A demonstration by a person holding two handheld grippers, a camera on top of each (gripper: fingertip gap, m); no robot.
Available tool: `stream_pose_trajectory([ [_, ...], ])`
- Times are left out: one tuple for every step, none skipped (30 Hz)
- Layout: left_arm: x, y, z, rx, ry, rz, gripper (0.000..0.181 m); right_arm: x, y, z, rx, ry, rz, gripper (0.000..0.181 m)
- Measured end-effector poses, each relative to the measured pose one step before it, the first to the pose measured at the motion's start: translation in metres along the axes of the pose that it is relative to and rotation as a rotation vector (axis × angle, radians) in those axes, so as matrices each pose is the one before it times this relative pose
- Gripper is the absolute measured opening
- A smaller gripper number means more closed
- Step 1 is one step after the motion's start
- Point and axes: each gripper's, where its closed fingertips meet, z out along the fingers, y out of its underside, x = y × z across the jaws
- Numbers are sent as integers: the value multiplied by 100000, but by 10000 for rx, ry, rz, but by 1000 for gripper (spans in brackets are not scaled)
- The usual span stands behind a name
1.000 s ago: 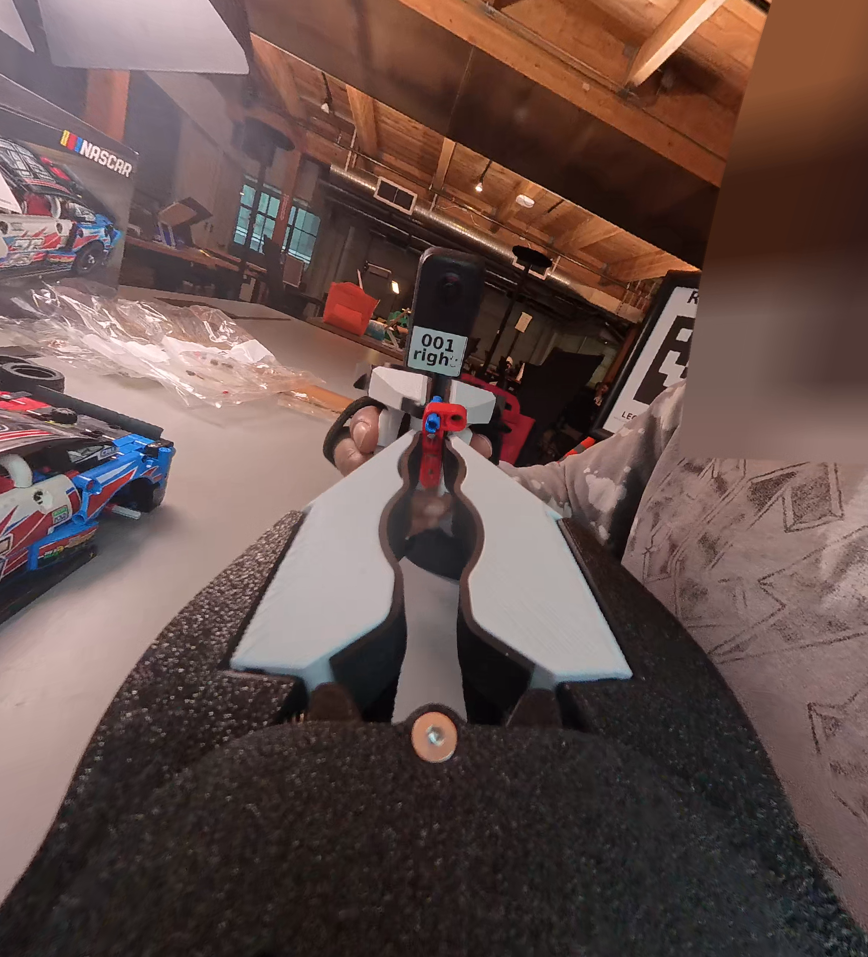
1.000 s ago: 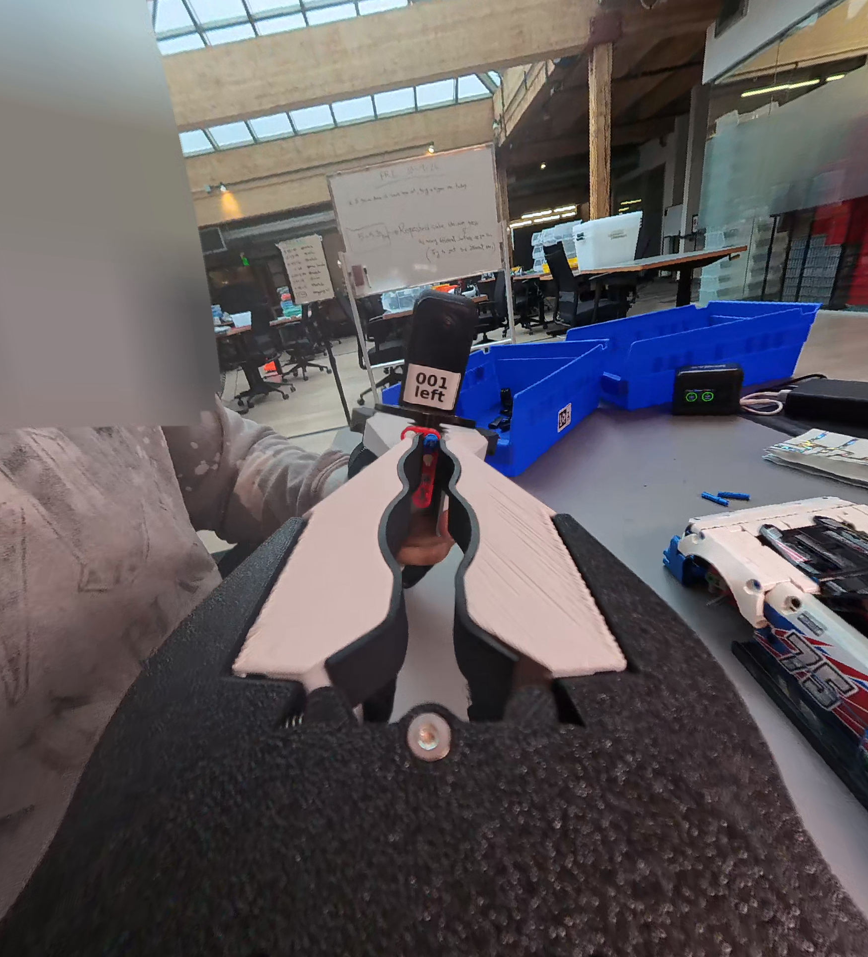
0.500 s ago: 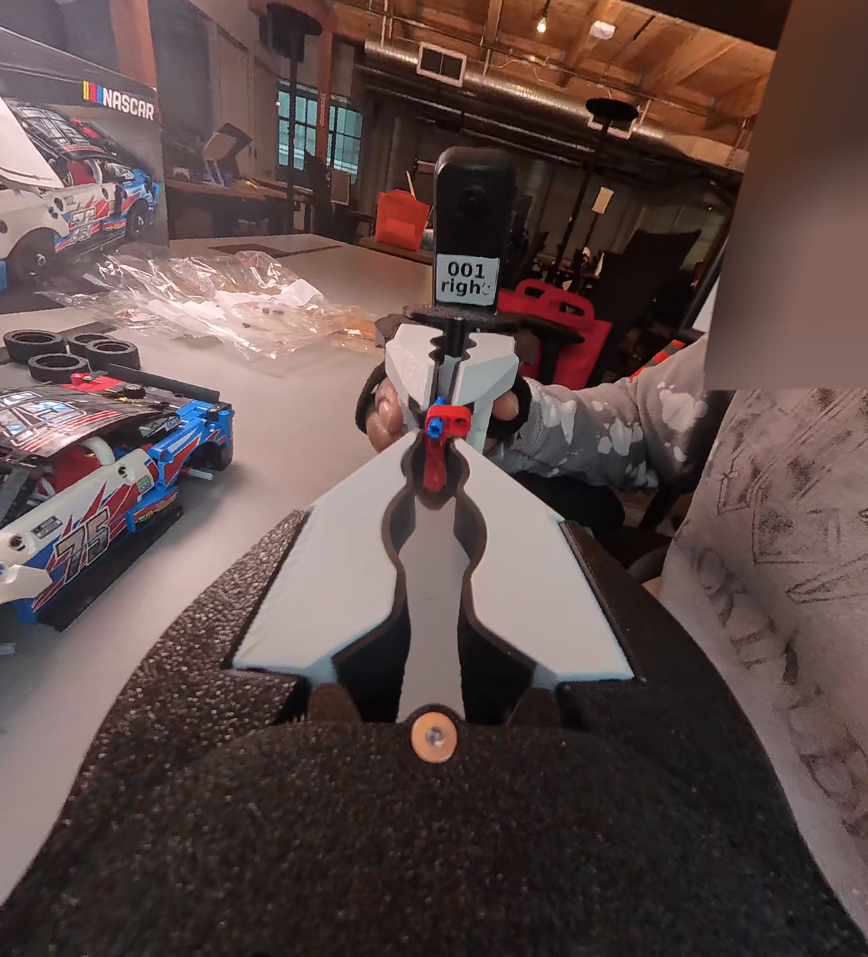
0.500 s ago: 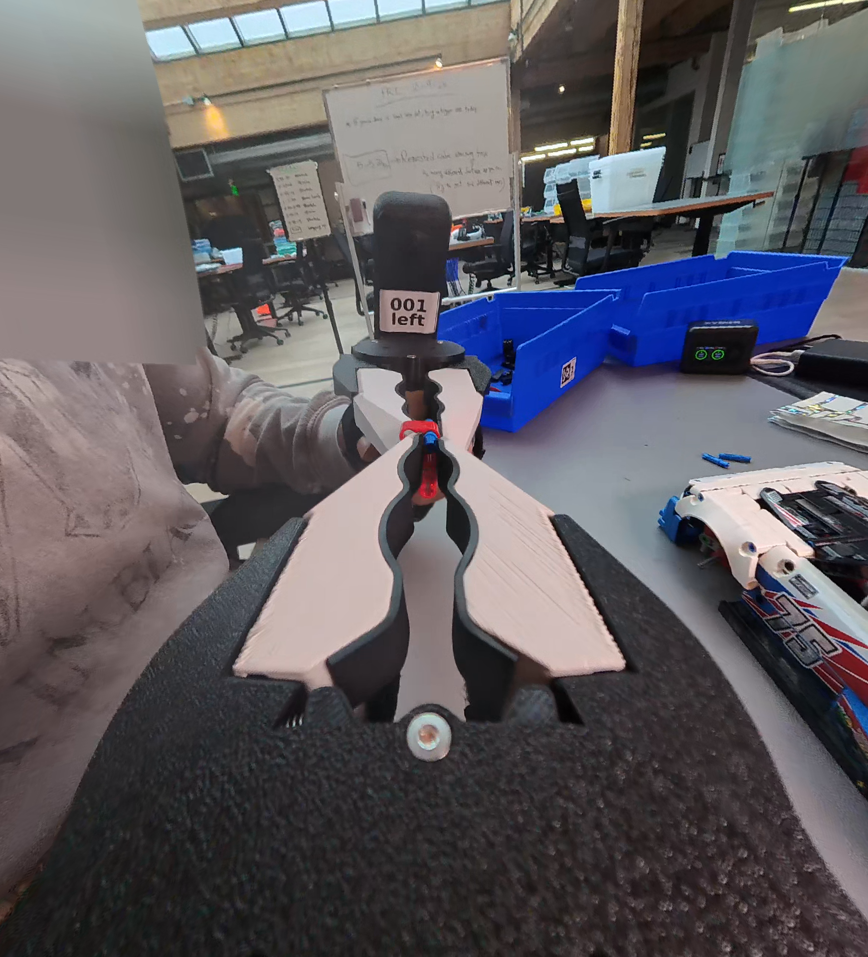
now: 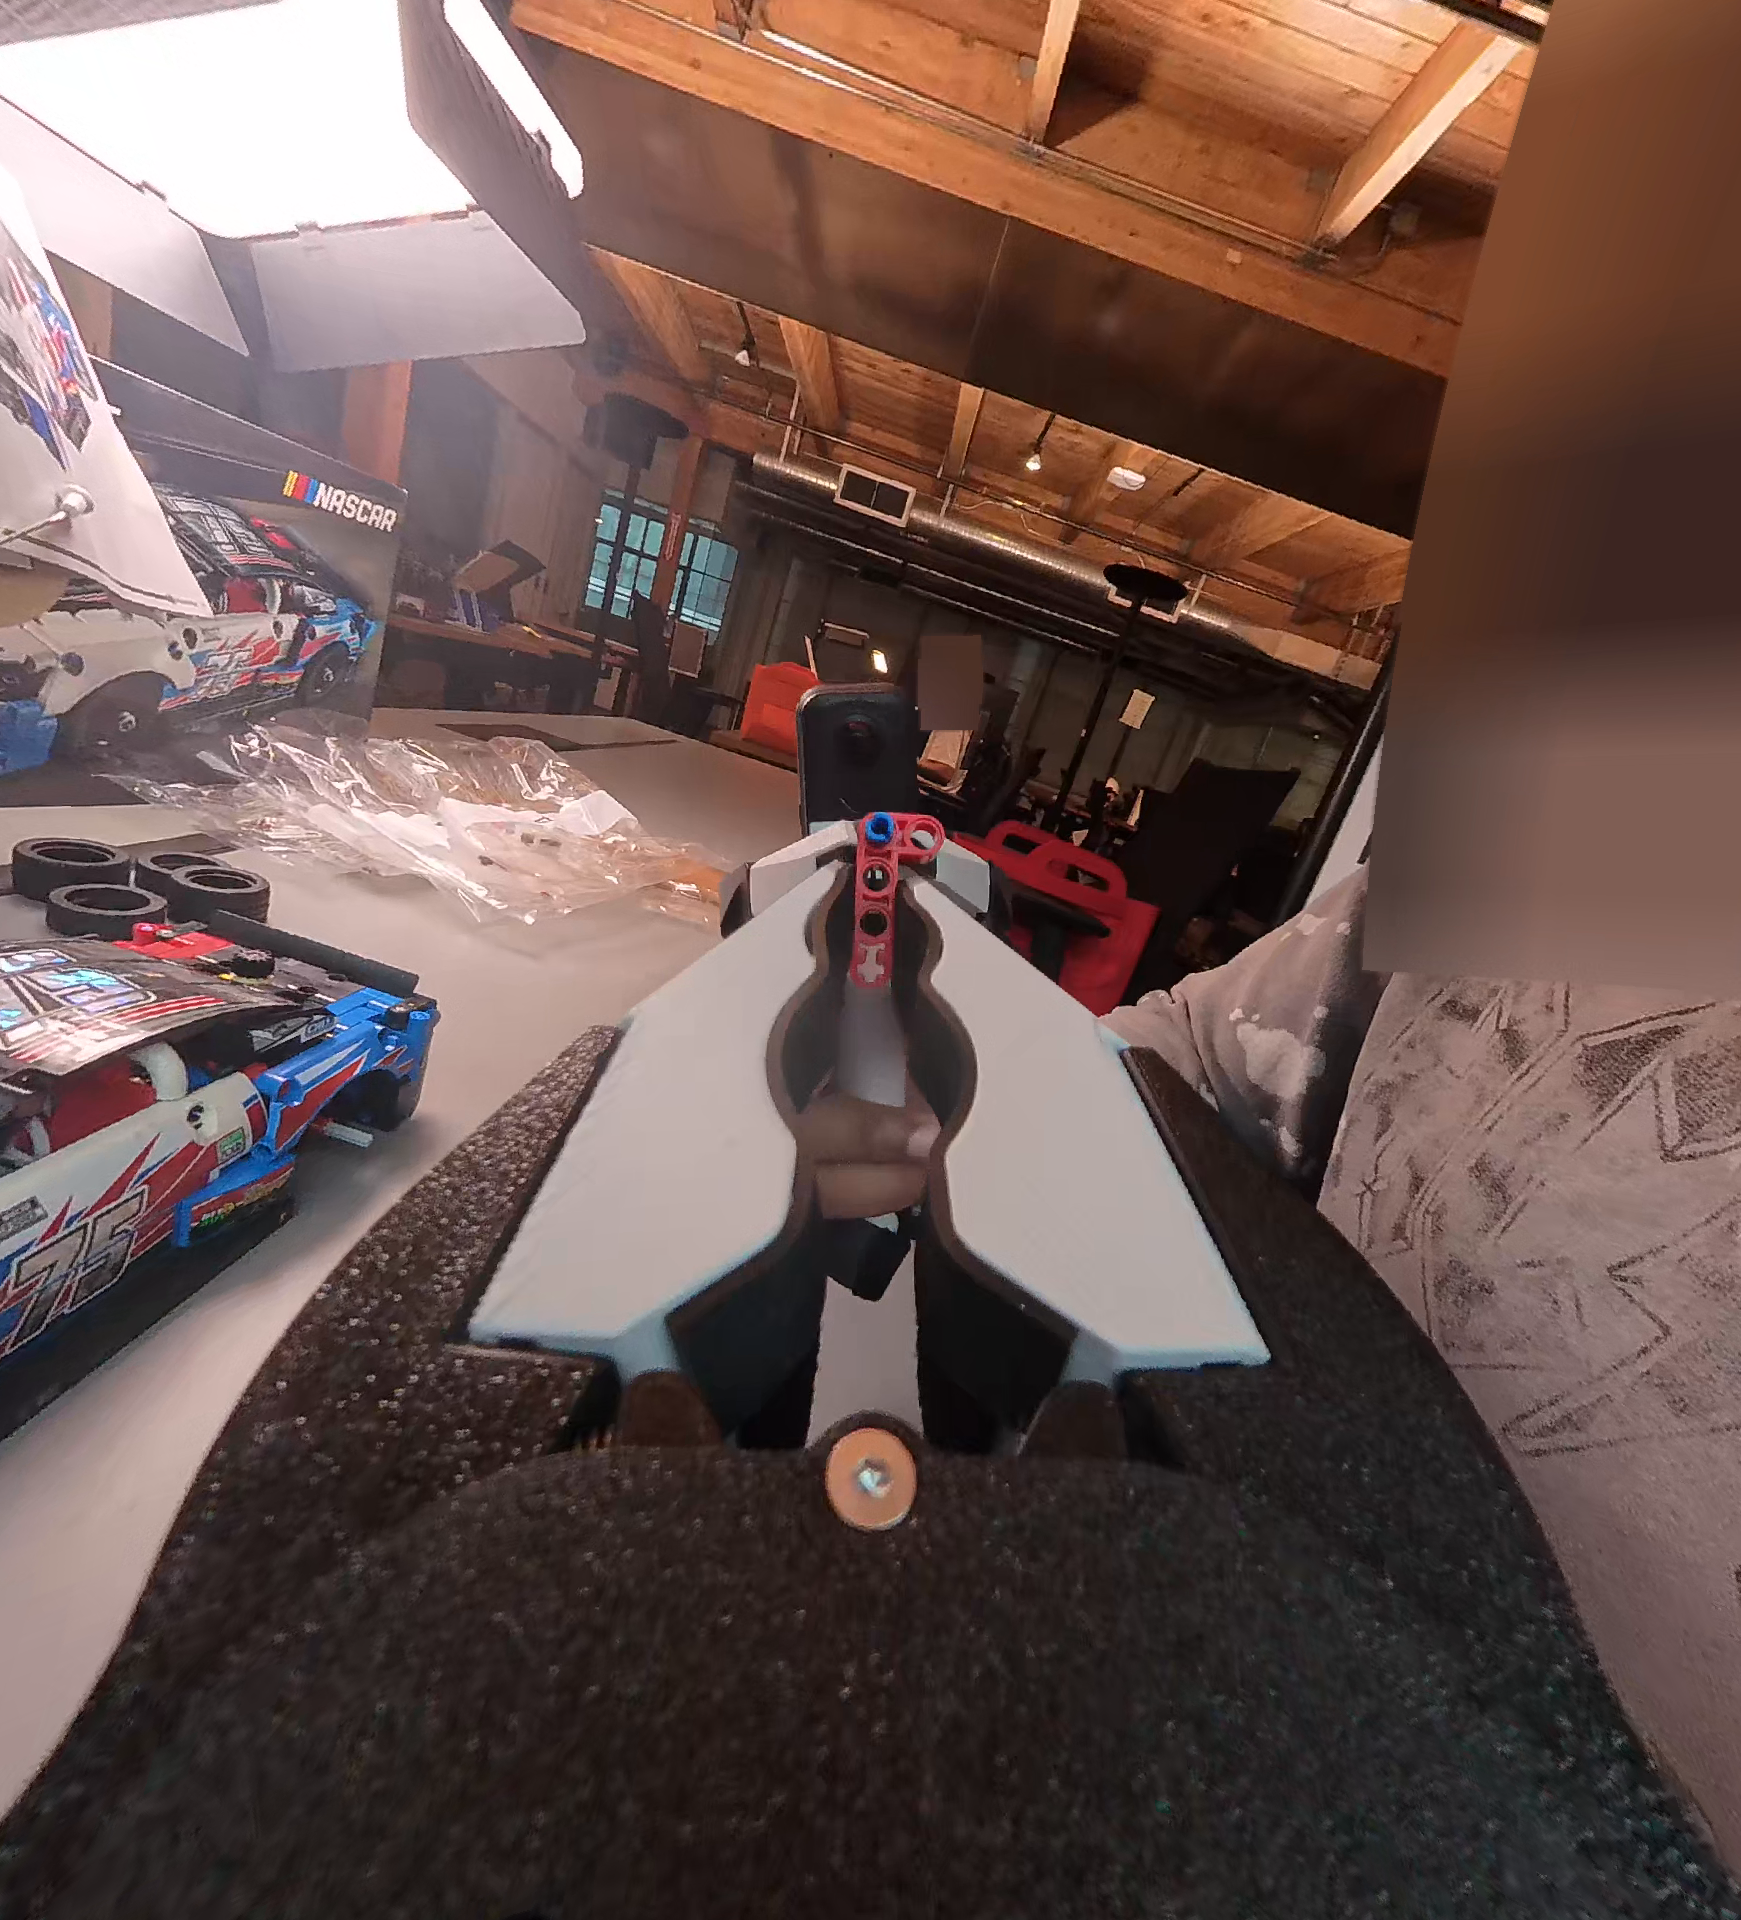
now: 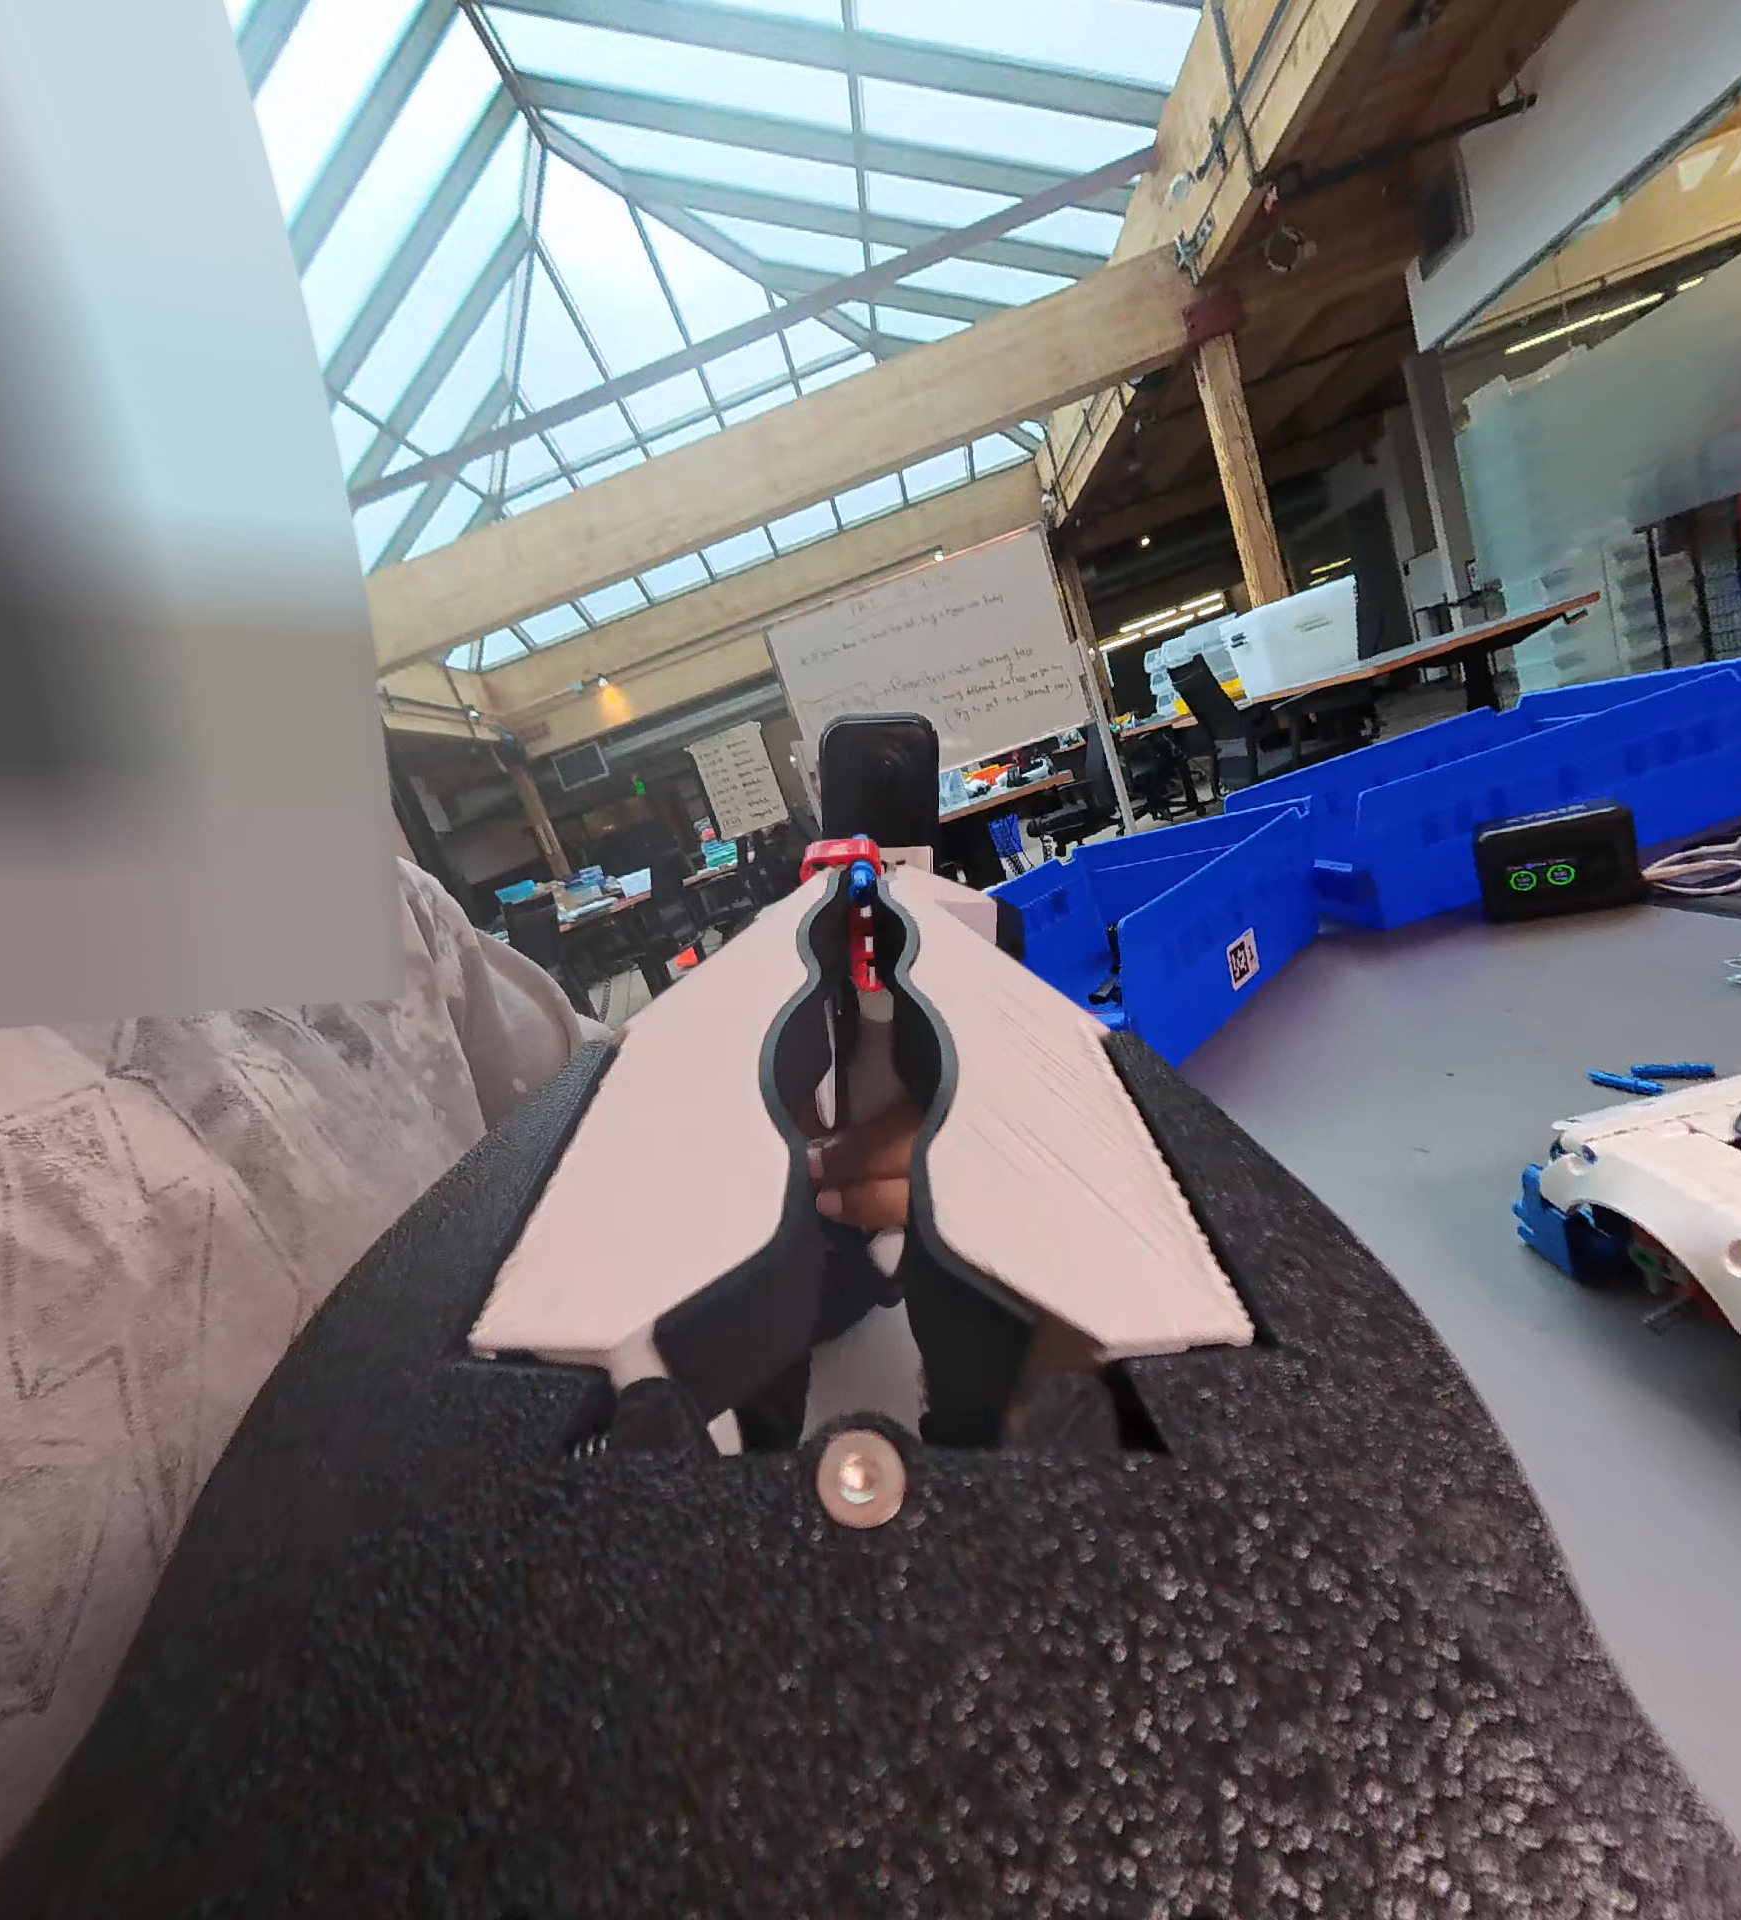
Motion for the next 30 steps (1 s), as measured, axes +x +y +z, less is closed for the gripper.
stream_pose_trajectory([
  [25,-157,41,72,1,19,2,-20,-118,20,120,16,76,1],
  [1,-172,56,83,14,-20,2,-9,-154,41,167,21,109,1],
  [-57,-178,52,71,-15,-5,2,38,-159,41,167,35,124,1],
  [-72,-184,22,57,-17,31,2,87,-130,31,171,42,132,1],
  [-102,-212,10,60,-52,61,3,88,-95,34,168,18,218,2],
  [-64,-174,31,50,-20,41,2,88,-102,48,205,5,246,2],
  [-51,-136,8,41,-22,52,3,19,-90,56,184,-46,276,2],
  [-15,-110,20,38,-25,77,3,40,-86,38,144,-9,161,2],
  [-23,-117,30,33,-11,25,3,-21,-88,42,125,-49,193,1],
  [-44,-75,39,7,-9,50,2,56,-70,1,87,-46,184,1],
  [-64,-61,33,-12,-20,84,2,32,-58,-6,81,-48,163,1],
  [-66,-63,22,-11,-21,52,2,61,-43,-22,88,-33,179,1],
  [-103,-25,22,-5,-37,31,3,90,-34,-27,59,2,115,2],
  [-84,0,17,9,-31,-2,3,108,-28,-38,73,4,122,1],
  [-72,-35,4,13,-18,-8,3,70,-13,-22,114,-24,210,1],
  [-67,7,15,-26,-33,49,4,56,-10,-28,100,-17,191,2],
  [-58,10,9,-21,-34,41,3,89,21,-70,87,-5,153,1],
  [-36,30,-17,-18,-13,2,3,51,43,-74,63,-24,172,2],
  [-48,-6,-43,17,-18,-10,3,74,57,-32,58,-28,185,2],
  [-11,-32,-45,32,16,-46,3,30,34,23,34,-48,142,2],
  [-15,17,-35,-14,11,16,4,-3,34,12,17,-59,101,2],
  [-5,86,-30,-62,45,20,4,35,41,-20,-30,18,-39,2],
  [16,138,-27,-116,140,-113,4,33,72,-46,-115,58,-176,2],
  [26,114,-46,-148,176,-165,4,-4,67,-32,-186,82,-280,2],
  [76,57,-69,-128,137,-27,5,-59,78,28,-231,113,-406,2],
  [204,77,-86,-100,119,129,5,-86,88,66,-272,131,-470,1],
  [128,100,-92,-101,14,159,8,-144,93,47,-314,124,-610,1],
  [-9,18,-102,-57,-59,118,21,-191,39,25,-291,99,-568,1],
  [-6,40,-73,-86,-21,15,31,-177,5,42,-211,72,-399,2],
  [68,92,-1,-133,26,6,39,-175,56,35,-175,47,-333,1],
])
